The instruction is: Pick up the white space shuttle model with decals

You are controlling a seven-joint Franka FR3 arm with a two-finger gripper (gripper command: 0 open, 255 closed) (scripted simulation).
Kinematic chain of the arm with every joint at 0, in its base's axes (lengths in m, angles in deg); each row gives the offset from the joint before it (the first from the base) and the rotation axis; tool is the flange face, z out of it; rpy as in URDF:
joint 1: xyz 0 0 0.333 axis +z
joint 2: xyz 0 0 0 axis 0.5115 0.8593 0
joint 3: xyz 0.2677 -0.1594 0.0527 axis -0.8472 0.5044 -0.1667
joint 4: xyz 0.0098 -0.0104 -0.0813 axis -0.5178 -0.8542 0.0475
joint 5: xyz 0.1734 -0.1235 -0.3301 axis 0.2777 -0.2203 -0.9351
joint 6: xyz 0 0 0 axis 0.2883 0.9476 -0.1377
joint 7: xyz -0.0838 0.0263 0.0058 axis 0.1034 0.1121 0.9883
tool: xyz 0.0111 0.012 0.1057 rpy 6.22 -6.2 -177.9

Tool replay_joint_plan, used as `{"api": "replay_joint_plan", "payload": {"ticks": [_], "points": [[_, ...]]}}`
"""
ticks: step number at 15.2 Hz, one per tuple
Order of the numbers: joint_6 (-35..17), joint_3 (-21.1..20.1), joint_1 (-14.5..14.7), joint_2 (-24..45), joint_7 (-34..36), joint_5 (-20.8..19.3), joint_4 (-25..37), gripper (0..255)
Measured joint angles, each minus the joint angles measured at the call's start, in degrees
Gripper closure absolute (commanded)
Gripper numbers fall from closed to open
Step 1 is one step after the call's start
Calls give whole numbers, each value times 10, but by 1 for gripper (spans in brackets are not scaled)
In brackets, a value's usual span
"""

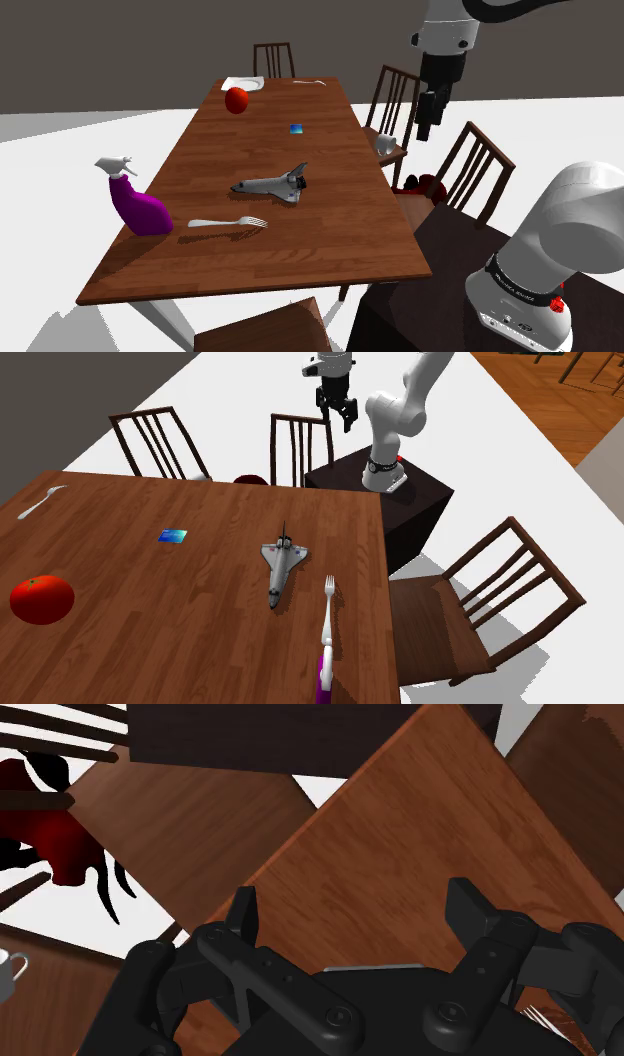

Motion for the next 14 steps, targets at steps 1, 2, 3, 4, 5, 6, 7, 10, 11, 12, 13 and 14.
{"api": "replay_joint_plan", "payload": {"ticks": [1,2,3,4,5,6,7,10,11,12,13,14], "points": [[0,0,0,0,0,0,0,0],[-9,-1,2,8,-3,0,1,0],[-23,-1,4,22,-10,-2,2,0],[-43,-1,7,40,-17,-3,4,0],[-60,-3,11,57,-24,-4,6,0],[-77,-4,14,78,-31,-5,13,0],[-97,-5,17,96,-38,-6,14,0],[-147,-12,29,148,-57,-8,28,0],[-165,-13,32,171,-64,-10,36,0],[-182,-13,33,192,-73,-12,44,0],[-196,-14,36,209,-81,-14,51,0],[-209,-16,38,228,-88,-16,61,0]]}}
